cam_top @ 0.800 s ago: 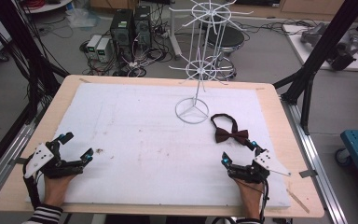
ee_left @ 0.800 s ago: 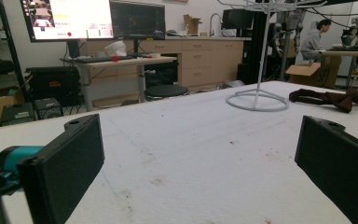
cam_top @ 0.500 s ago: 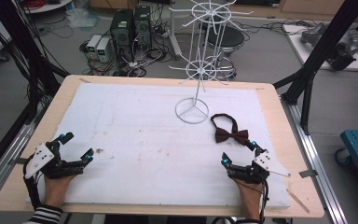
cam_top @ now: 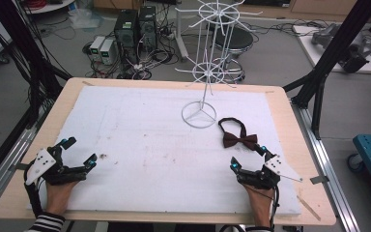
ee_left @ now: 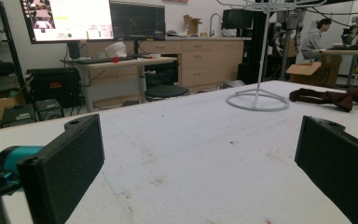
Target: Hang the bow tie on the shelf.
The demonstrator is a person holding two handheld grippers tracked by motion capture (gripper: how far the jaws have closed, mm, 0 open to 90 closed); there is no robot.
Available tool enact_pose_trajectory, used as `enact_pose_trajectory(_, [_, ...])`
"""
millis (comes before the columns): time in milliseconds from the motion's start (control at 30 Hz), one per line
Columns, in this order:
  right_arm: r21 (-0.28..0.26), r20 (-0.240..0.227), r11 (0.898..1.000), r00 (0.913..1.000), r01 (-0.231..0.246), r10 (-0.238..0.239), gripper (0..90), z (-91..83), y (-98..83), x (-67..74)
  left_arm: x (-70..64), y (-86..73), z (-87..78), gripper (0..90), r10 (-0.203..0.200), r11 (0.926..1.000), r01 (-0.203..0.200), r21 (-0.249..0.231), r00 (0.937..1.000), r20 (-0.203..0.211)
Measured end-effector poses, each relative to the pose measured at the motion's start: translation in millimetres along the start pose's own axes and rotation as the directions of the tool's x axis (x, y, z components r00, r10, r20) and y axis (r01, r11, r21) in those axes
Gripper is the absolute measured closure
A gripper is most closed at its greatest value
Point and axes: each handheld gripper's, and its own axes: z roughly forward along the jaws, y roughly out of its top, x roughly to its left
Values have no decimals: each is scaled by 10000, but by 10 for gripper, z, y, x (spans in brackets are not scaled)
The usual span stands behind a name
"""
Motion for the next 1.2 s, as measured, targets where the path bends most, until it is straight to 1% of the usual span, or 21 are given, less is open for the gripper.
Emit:
enact_pose_trajectory(133, [38,-62,9999,9999,-153,153,7,2,17,-23,0,0,1,17,-9,10000,9,-4,10000,0])
enact_pose_trajectory(233, [76,-87,9999,9999,-89,90,7,2,44,-45,1,0,1,17,-19,10000,19,-8,10000,1])
enact_pose_trajectory(267, [302,-263,9991,9992,-305,313,7,5,74,-60,3,1,0,17,25,10000,-25,2,10000,-3])
enact_pose_trajectory(300, [302,-263,9991,9992,-305,313,7,5,74,-60,3,1,0,17,25,10000,-25,2,10000,-3])
enact_pose_trajectory(333, [499,-325,9987,9994,-116,132,7,18,112,-83,3,1,0,17,12,10000,-12,-15,10000,10])
enact_pose_trajectory(367, [499,-325,9987,9994,-116,132,7,18,112,-83,3,1,0,17,12,10000,-12,-15,10000,10])
enact_pose_trajectory(400, [686,-460,9976,9989,-23,54,7,25,163,-90,1,0,0,17,-12,10000,12,-9,10000,21])
enact_pose_trajectory(467, [712,-534,9974,9985,112,-74,7,24,216,-100,3,1,0,17,23,10000,-23,0,10000,6])
enact_pose_trajectory(567, [827,-643,9965,9979,144,-90,7,26,272,-120,1,0,0,17,-2,10000,2,-4,10000,18])
enact_pose_trajectory(600, [1044,-704,9941,9972,309,-236,7,29,332,-140,0,0,1,17,-4,10000,4,-9,10000,16])
enact_pose_trajectory(700, [1250,-869,9914,9958,387,-279,7,35,386,-164,-1,1,0,17,-8,10000,8,1,10000,6])
enact_pose_trajectory(733, [1464,-1018,9882,9943,460,-312,6,50,442,-196,0,0,1,17,-10,10000,10,-10,10000,12])
enact_pose_trajectory(833, [1594,-1076,9850,9929,666,-498,7,68,496,-229,0,1,0,17,6,10000,-6,9,10000,8])
enact_pose_trajectory(967, [2198,-1356,9710,9886,944,-654,7,118,612,-293,0,0,1,17,-12,10000,12,-10,10000,15])
enact_pose_trajectory(1000, [2387,-1449,9651,9866,1079,-744,7,138,640,-310,-1,0,0,17,-4,10000,4,-1,10000,9])
enact_pose_trajectory(1033, [2387,-1449,9651,9866,1079,-744,7,138,640,-310,-1,0,0,17,-4,10000,4,-1,10000,9])
enact_pose_trajectory(1067, [2690,-1581,9548,9837,1262,-854,7,171,674,-343,-1,1,0,17,12,10000,-12,13,10000,9])
enact_pose_trajectory(1100, [2690,-1581,9548,9837,1262,-854,7,171,674,-343,-1,1,0,17,12,10000,-12,13,10000,9])
enact_pose_trajectory(1133, [2984,-1603,9430,9817,1476,-1030,7,211,704,-378,-1,1,0,17,13,10000,-13,8,10000,12])
enact_pose_trajectory(1167, [2984,-1603,9430,9817,1476,-1030,7,211,704,-378,-1,1,0,17,13,10000,-13,8,10000,12])
enact_pose_trajectory(1200, [3207,-1707,9333,9791,1614,-1107,7,251,731,-416,-1,1,0,17,14,10000,-14,15,10000,10])
